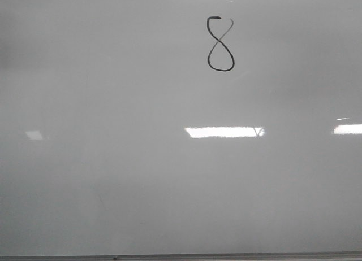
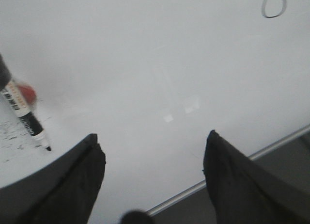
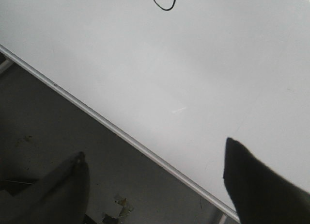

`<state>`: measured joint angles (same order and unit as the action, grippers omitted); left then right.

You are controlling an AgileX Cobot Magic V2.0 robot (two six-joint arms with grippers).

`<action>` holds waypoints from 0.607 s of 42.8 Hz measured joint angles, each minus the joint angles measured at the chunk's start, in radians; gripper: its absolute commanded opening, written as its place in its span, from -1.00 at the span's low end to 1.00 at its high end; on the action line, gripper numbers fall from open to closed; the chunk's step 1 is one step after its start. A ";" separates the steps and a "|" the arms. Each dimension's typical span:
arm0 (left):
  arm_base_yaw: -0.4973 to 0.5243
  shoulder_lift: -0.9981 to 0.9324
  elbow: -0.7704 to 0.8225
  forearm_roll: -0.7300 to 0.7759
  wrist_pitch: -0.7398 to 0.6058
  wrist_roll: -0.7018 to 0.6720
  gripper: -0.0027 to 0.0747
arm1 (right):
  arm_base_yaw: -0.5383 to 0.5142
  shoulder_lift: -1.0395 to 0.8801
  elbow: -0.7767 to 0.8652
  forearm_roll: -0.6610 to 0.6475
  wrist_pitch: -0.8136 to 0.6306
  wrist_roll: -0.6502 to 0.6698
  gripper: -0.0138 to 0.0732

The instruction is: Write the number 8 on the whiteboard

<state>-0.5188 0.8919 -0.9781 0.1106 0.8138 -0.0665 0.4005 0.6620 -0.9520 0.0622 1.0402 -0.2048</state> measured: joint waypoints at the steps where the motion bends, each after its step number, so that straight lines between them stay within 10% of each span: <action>1: -0.019 -0.009 0.005 0.000 0.001 0.000 0.21 | 0.000 -0.004 0.000 0.000 0.000 0.000 0.67; 6: -0.073 -0.039 0.016 0.000 0.004 0.001 0.21 | 0.000 -0.013 0.000 0.000 -0.002 0.000 0.56; 21: -0.090 -0.032 0.018 0.000 0.004 0.001 0.20 | 0.000 -0.013 0.000 0.002 0.002 0.000 -0.83; 26: -0.090 -0.025 0.018 0.000 0.004 0.001 0.20 | 0.000 -0.013 0.000 0.003 0.002 0.000 -0.84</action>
<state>-0.6088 0.8674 -0.9597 0.1106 0.8178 -0.0659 0.4005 0.6494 -0.9520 0.0648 1.0422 -0.2048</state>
